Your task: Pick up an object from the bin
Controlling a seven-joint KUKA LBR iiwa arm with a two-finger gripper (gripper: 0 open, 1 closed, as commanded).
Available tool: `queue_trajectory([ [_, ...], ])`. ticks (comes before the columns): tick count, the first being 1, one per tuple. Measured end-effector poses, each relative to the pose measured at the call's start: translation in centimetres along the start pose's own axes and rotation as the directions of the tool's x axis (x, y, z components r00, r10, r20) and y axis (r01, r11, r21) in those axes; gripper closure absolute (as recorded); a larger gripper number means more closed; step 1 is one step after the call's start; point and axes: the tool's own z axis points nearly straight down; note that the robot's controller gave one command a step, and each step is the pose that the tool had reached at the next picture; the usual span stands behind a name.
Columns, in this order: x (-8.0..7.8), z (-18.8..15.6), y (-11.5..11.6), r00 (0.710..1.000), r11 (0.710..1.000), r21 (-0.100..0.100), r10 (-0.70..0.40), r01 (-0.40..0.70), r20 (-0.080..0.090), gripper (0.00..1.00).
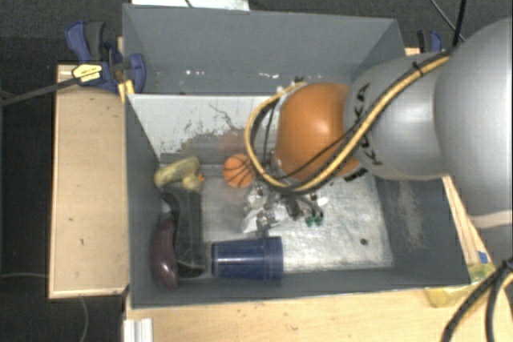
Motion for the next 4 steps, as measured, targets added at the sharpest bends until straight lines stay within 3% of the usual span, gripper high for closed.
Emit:
queue_trajectory([
  [4,-0.2,-7.1,0.0,1.0,1.0,0.001,0.004,-0.004,0.007,1.0],
])
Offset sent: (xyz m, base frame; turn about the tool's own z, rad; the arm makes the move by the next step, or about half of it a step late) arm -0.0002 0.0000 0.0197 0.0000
